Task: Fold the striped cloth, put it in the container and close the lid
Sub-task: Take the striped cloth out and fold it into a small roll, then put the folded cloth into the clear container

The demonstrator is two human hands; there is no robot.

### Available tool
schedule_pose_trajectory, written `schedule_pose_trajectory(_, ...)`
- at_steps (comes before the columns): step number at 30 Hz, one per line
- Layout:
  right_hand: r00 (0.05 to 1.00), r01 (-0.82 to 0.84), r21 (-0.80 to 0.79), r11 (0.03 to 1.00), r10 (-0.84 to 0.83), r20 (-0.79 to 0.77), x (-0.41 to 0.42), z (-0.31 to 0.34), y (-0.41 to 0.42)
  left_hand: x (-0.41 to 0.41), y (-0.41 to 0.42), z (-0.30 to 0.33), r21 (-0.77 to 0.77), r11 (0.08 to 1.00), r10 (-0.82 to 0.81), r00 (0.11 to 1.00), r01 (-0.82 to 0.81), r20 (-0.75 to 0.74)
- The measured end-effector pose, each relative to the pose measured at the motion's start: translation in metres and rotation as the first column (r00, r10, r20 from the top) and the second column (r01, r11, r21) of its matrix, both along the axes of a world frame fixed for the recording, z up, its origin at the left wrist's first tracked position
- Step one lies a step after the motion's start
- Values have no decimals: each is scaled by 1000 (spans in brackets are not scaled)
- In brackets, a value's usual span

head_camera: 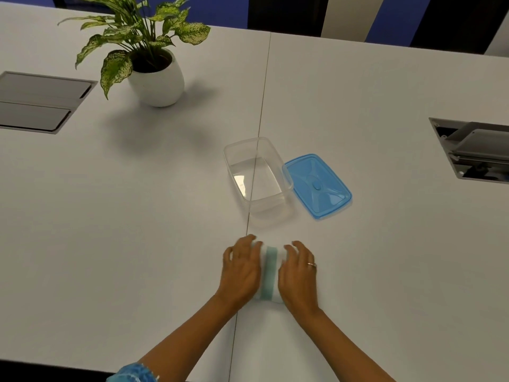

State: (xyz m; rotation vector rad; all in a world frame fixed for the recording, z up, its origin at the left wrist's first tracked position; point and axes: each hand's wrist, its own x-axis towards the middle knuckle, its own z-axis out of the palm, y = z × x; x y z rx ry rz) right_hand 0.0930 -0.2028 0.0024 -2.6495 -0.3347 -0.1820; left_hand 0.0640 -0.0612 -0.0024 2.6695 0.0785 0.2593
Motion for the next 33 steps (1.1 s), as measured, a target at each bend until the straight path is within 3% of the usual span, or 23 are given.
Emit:
schedule_pose_trajectory(2, 992, -91, 5, 996, 91, -93, -4, -6, 7, 0, -2, -11, 119, 965, -232, 972, 235, -38)
schedule_pose_trajectory(4, 962, -166, -12, 986, 159, -224, -8, -12, 9, -3, 2, -24, 180, 936, -279, 951, 301, -135)
schedule_pose_trajectory(6, 937, -250, -128, 960, 206, -282, -9, -23, 5, -8, 7, -33, 168, 943, -248, 943, 287, -220)
schedule_pose_trajectory(10, 961, -179, -216, 960, 124, -246, -14, -43, -8, -11, 9, -36, 141, 959, -196, 933, 247, -301)
schedule_pose_trajectory(19, 947, -147, -230, 962, 70, -313, -11, -52, -12, -15, 15, -40, 77, 985, -119, 935, 153, -334)
schedule_pose_trajectory(25, 930, -161, -100, 982, 118, -347, -8, -46, -27, -27, 28, -36, 17, 995, -92, 945, 102, -314)
schedule_pose_trajectory(30, 903, -12, 117, 993, 61, -426, -2, -31, -54, -33, 47, -33, -85, 996, -64, 933, 36, -354)
schedule_pose_trajectory(33, 884, 92, 197, 976, 11, -468, 9, -17, -58, -26, 64, -28, -141, 986, 26, 926, -85, -376)
